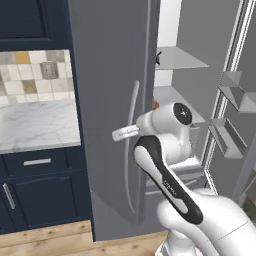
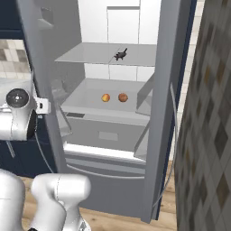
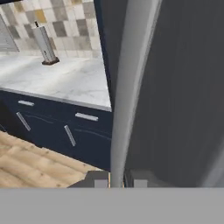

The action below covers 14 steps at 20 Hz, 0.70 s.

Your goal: Open the fridge, remove the mango, onion, and fish, and place them on any counter.

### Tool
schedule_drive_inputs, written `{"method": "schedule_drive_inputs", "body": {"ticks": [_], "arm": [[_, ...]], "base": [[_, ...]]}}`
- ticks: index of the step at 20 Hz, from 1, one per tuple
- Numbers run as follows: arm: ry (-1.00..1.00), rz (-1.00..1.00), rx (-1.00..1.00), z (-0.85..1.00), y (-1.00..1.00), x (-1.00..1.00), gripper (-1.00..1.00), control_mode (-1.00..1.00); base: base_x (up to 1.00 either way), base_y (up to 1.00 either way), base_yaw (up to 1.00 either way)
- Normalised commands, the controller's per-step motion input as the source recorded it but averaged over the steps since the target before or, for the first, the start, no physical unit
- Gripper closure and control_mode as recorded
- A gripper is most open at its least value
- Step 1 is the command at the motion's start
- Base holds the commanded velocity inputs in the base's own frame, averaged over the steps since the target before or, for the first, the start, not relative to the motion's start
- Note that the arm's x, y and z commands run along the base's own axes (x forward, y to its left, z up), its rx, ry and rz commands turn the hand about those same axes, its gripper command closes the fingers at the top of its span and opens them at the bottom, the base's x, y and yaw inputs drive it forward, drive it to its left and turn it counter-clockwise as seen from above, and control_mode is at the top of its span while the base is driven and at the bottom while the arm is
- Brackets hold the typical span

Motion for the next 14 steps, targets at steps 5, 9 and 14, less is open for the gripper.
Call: {"method": "schedule_drive_inputs", "body": {"ticks": [5, 9, 14], "arm": [[0.10, 0.13, 0.00, 0.19, 0.83, -1.00, -1.00, -1.00], [-0.09, 0.01, 0.00, 0.29, -0.65, -1.00, -1.00, -1.00], [-0.02, -0.07, 0.00, 0.40, -1.00, -0.41, -1.00, -1.00]], "base": [[0.00, 0.00, 0.00], [0.00, 0.00, 0.00], [0.00, 0.00, 0.00]]}}
